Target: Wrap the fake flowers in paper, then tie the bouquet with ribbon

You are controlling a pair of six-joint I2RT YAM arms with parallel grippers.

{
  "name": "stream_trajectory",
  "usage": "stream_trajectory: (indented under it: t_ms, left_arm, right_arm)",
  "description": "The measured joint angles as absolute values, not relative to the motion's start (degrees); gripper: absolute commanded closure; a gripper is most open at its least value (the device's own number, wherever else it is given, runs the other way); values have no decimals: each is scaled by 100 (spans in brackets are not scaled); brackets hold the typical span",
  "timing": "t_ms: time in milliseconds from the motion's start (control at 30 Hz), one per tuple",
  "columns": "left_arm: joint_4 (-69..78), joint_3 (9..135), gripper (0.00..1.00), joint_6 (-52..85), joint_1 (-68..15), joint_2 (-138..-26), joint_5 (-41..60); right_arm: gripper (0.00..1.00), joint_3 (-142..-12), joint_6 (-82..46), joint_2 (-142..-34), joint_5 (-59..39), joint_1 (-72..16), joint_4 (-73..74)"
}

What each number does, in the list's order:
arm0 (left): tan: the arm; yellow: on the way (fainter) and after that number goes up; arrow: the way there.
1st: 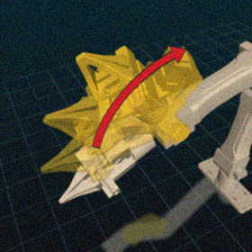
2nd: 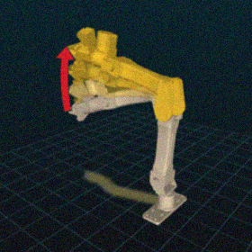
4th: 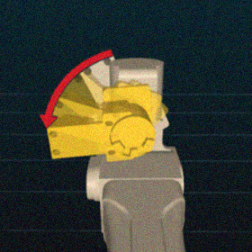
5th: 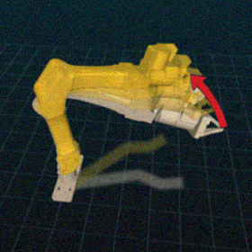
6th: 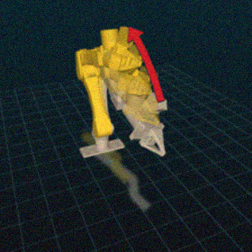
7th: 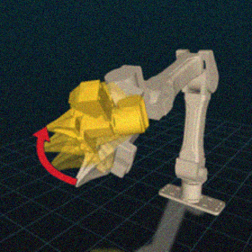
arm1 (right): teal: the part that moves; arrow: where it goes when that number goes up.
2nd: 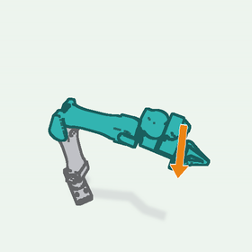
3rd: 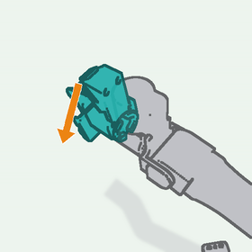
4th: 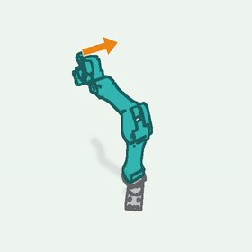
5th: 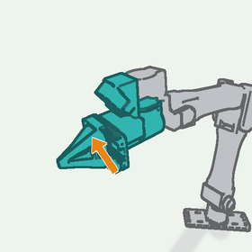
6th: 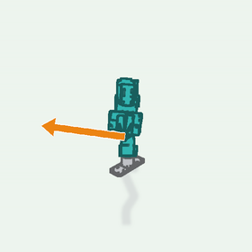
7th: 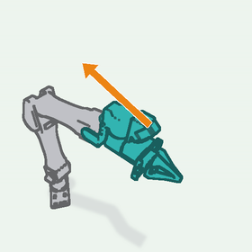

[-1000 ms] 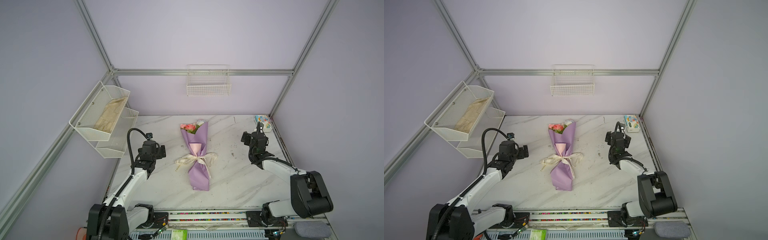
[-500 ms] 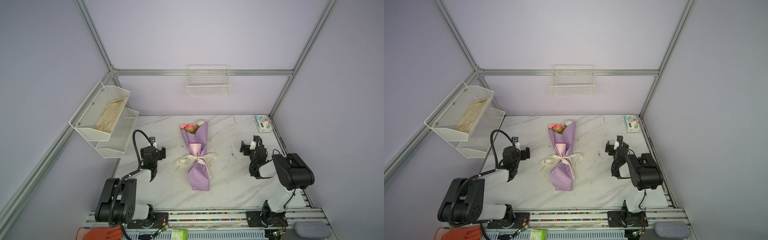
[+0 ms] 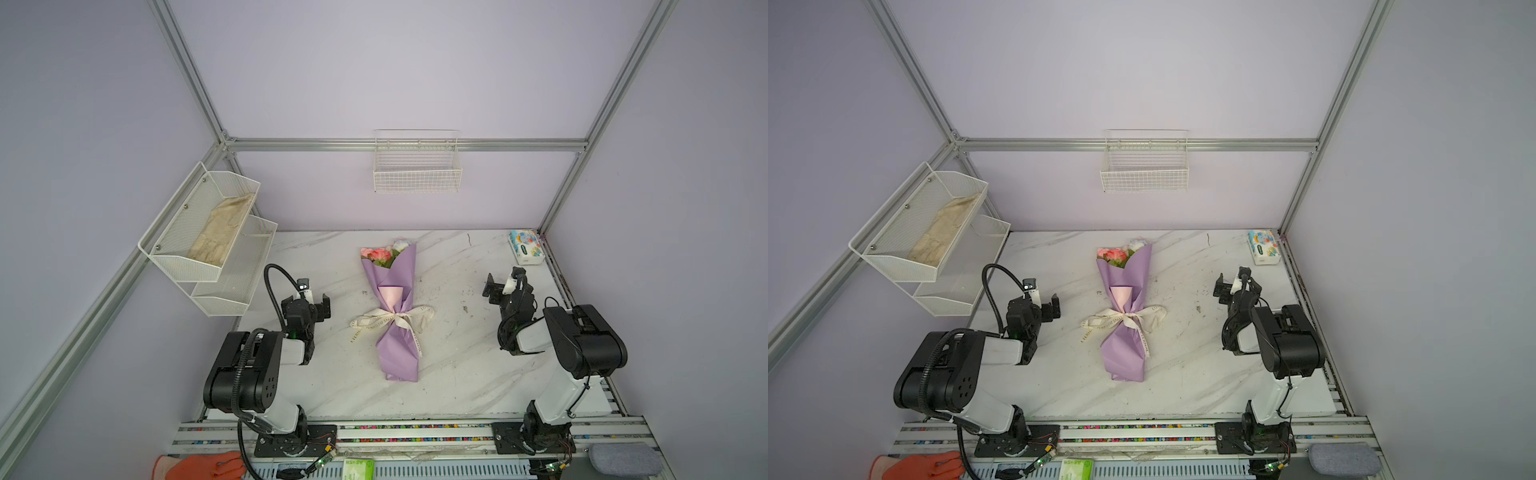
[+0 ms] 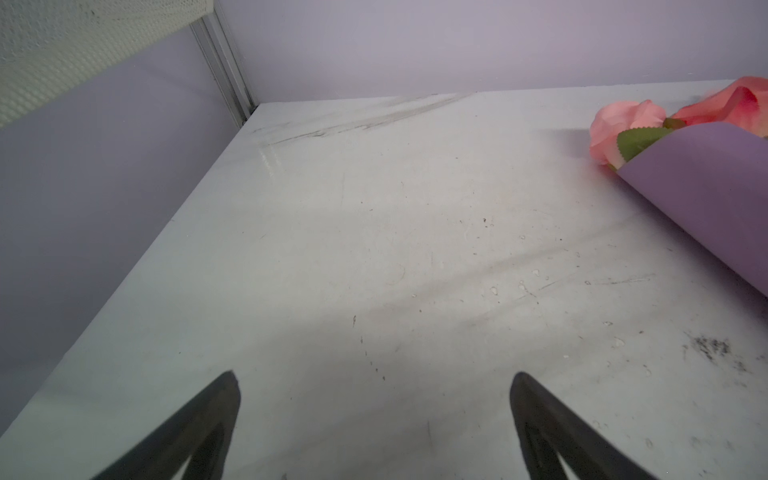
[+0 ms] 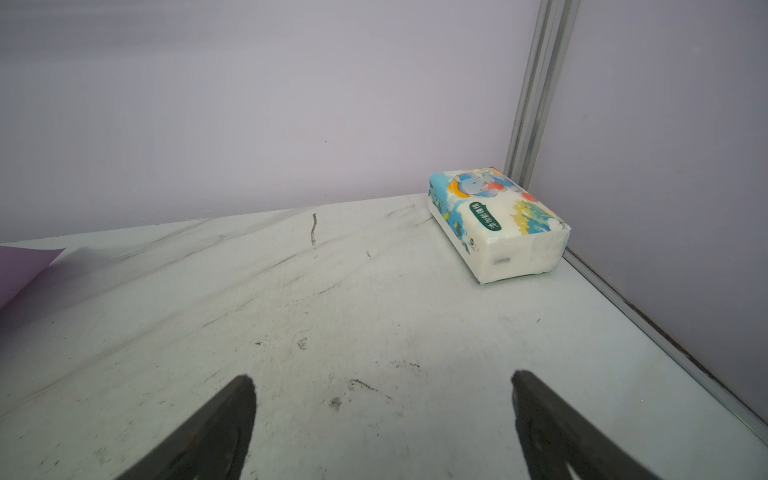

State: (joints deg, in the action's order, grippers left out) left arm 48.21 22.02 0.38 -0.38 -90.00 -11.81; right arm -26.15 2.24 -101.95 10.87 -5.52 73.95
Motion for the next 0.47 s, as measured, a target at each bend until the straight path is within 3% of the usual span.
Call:
stream_trajectory:
  t_ms: [467]
  left_arm:
    - [4928,2202,0,38,-38,-9000,-1201]
  right_arm:
    - [3,-2615,220,-10195,1116,-552,7395]
